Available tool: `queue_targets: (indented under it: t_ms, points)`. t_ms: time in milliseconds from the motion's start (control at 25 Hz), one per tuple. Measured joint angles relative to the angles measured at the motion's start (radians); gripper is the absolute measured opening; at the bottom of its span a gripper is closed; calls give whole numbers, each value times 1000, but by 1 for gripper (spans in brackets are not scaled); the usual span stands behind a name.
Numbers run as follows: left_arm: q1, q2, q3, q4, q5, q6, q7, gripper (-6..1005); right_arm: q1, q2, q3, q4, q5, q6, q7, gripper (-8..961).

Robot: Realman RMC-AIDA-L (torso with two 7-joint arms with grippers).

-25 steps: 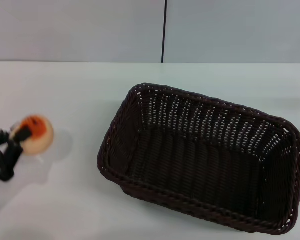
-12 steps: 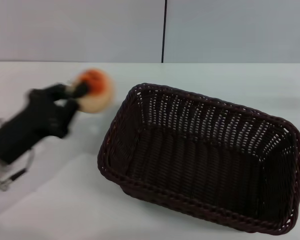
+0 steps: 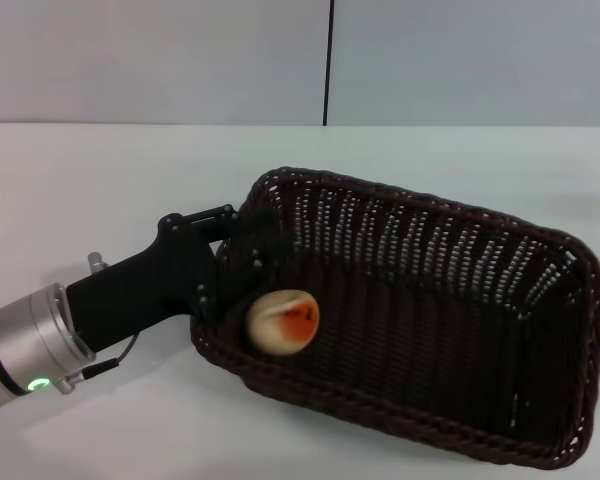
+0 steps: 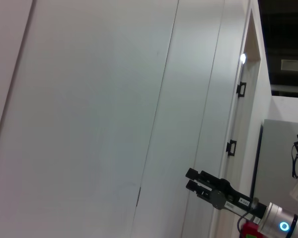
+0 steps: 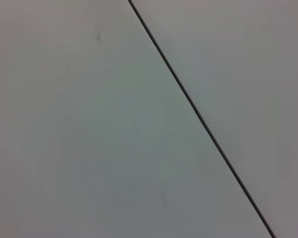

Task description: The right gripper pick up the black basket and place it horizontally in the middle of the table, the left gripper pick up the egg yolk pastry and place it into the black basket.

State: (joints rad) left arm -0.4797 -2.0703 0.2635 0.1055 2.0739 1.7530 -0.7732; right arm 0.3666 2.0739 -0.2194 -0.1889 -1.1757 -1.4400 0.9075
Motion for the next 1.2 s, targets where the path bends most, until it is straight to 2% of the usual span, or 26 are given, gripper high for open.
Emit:
queue_targets:
  t_ms: [160,320,360,400,440,480,560,600,640,680,760,800,840,1000,1040,1200]
  points:
    - [10,2,-9,0,-2,11,1,232,0,0,0,2,-2,0,0,639]
    - [39,4,-69,-1,-7,36,40,358,-3,0,0,3,-1,-3,0,640]
    - [52,3,-97,-2,-7,43,57,406,-7,0,2,3,1,-10,0,640]
    - [82,3,-166,-11,-8,53,90,454,-11,0,5,3,1,-14,0,640]
    - [82,3,-166,-11,-8,53,90,502,-11,0,5,3,1,-14,0,640]
    - [101,4,-210,-20,-6,59,109,550,-14,0,7,3,1,-17,0,639]
    - [148,4,-320,-40,-8,78,165,654,-20,0,11,3,3,-24,1,639]
    - [189,5,-409,-58,-7,95,216,705,-27,0,13,3,9,-26,1,639]
    - [189,5,-409,-58,-7,95,216,757,-27,0,13,3,9,-26,1,639]
    - [207,5,-447,-67,-8,102,243,809,-30,0,15,4,15,-26,1,639]
    - [241,5,-535,-95,-7,109,284,811,-36,1,20,7,26,-26,1,639]
    - [273,5,-618,-111,-7,111,301,812,-40,1,23,7,30,-31,1,639]
    - [273,5,-618,-111,-7,111,301,812,-40,1,23,7,30,-31,1,639]
    - [323,4,-767,-133,-7,114,297,814,-54,1,24,3,30,-61,-3,639]
    - [323,4,-767,-133,-7,114,297,814,-54,1,24,3,30,-61,-3,639]
    - [351,4,-867,-142,-6,127,288,813,-62,0,46,0,30,-62,-28,640]
